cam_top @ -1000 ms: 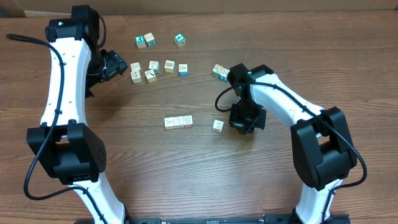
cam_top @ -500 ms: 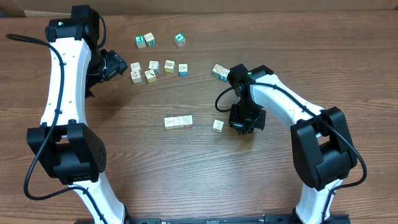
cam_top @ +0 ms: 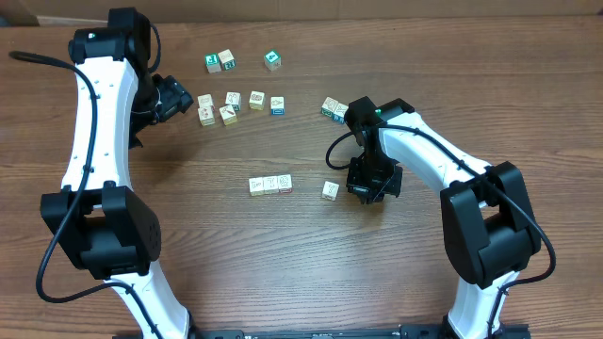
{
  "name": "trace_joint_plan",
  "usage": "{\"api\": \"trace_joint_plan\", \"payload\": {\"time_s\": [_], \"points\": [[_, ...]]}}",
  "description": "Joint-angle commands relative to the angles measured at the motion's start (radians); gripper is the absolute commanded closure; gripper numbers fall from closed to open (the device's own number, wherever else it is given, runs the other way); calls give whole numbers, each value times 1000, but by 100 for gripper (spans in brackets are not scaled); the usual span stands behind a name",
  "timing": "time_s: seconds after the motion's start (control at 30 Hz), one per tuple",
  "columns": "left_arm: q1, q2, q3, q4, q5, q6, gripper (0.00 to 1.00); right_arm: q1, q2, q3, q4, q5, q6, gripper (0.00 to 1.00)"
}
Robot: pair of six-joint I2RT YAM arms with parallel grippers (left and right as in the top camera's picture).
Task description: Form a horizontal line
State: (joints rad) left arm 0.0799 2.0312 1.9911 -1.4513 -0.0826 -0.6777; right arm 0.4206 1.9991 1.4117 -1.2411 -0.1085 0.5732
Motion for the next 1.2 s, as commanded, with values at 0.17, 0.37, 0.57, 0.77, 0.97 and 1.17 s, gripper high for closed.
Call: {"api": "trace_joint_plan", "payload": {"time_s": [0.17, 0.37, 0.57, 0.77, 0.97, 1.17], "points": [[-8, 9, -5, -2, -3, 4, 0, 10, -24, -5, -6, -26, 7, 95], [-8, 9, -5, -2, -3, 4, 0, 55, -23, -5, 6, -28, 8, 96], [-8, 9, -5, -2, -3, 4, 0, 129, -23, -5, 64, -15, 42, 96], [-8, 9, -5, -2, -3, 4, 0, 153, -23, -5, 81, 29, 68, 96], [-8, 9, -5, -2, -3, 4, 0, 153, -23, -5, 81, 29, 68, 96], [-8, 9, -5, -2, -3, 4, 0, 153, -23, -5, 70, 48, 67, 96]]}}
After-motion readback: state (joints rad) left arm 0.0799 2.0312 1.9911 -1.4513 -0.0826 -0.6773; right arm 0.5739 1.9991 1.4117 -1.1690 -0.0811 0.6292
